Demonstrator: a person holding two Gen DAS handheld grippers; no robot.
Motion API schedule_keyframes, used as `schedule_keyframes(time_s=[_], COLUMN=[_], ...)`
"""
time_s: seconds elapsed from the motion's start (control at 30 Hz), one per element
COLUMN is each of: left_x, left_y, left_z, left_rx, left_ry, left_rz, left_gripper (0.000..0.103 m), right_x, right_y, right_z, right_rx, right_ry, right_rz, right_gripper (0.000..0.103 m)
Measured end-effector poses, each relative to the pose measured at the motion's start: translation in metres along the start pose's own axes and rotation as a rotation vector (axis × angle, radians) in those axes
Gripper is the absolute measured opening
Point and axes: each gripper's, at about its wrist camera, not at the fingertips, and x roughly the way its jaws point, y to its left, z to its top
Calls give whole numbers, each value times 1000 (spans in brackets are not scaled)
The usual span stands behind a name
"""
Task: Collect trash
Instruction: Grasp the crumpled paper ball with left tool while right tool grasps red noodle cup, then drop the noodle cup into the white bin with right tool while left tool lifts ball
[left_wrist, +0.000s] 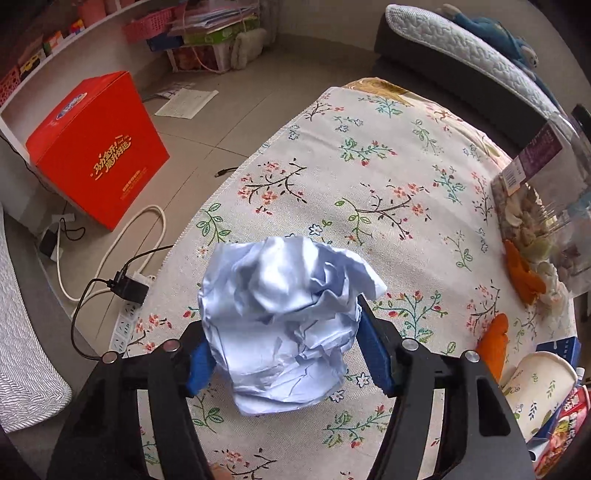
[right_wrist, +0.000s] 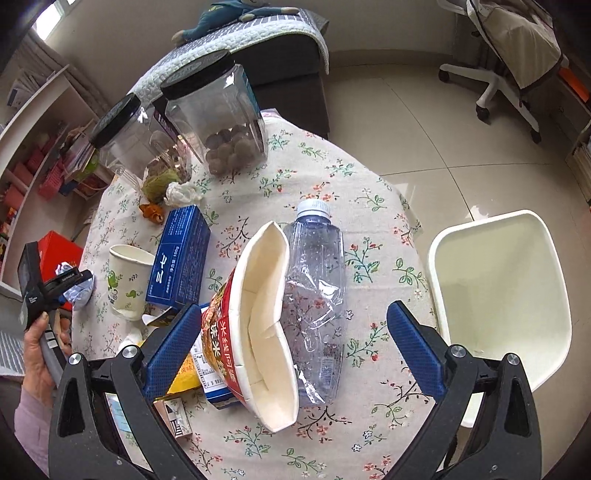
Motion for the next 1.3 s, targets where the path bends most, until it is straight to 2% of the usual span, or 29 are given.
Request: schedule_keyframes(time_s=[0.07, 0.17, 0.23, 0.37, 0.4, 0.43, 0.5, 0.63, 0.7, 0.8, 1.3], left_x=[-9, -33, -55, -101, -112, -121, -136, -157, -161, -165, -193], left_y=[-8, -20, -29, -52, -57, -62, -72, -84, -89, -98, -116], left_z=[-3, -9, -14, -30, -35, -40, -50, -73, -84, -98, -120], left_rx=[42, 68, 98, 150, 160, 170, 189, 196, 200, 238, 275], left_ry=[-24, -72, -114, -193, -208, -221, -246, -286, -291, -306, -387], left_rz=[2, -43, -75, -151, -169, -185, -212, -271, -292, -280, -325], left_gripper=[63, 62, 62, 63, 63, 63, 63, 63, 63, 63, 63], right_x=[8, 16, 19, 21, 22, 22, 23, 10, 3, -5, -48], right_y=[5, 15, 15, 6, 5, 3, 2, 4, 6, 11, 8], right_z=[-4, -8, -10, -13, -14, -15, -17, -20, -21, -23, -20], right_rx=[-22, -60, -69, -29, -20, -15, -16, -33, -45, -69, -83], right_ry=[26, 50, 59, 78, 85, 91, 94, 49, 29, 2, -150], right_rz=[-3, 0, -10, 22, 36, 47, 71, 130, 151, 163, 189], right_gripper=[96, 95, 88, 81, 75, 64, 59, 39, 33, 26, 25])
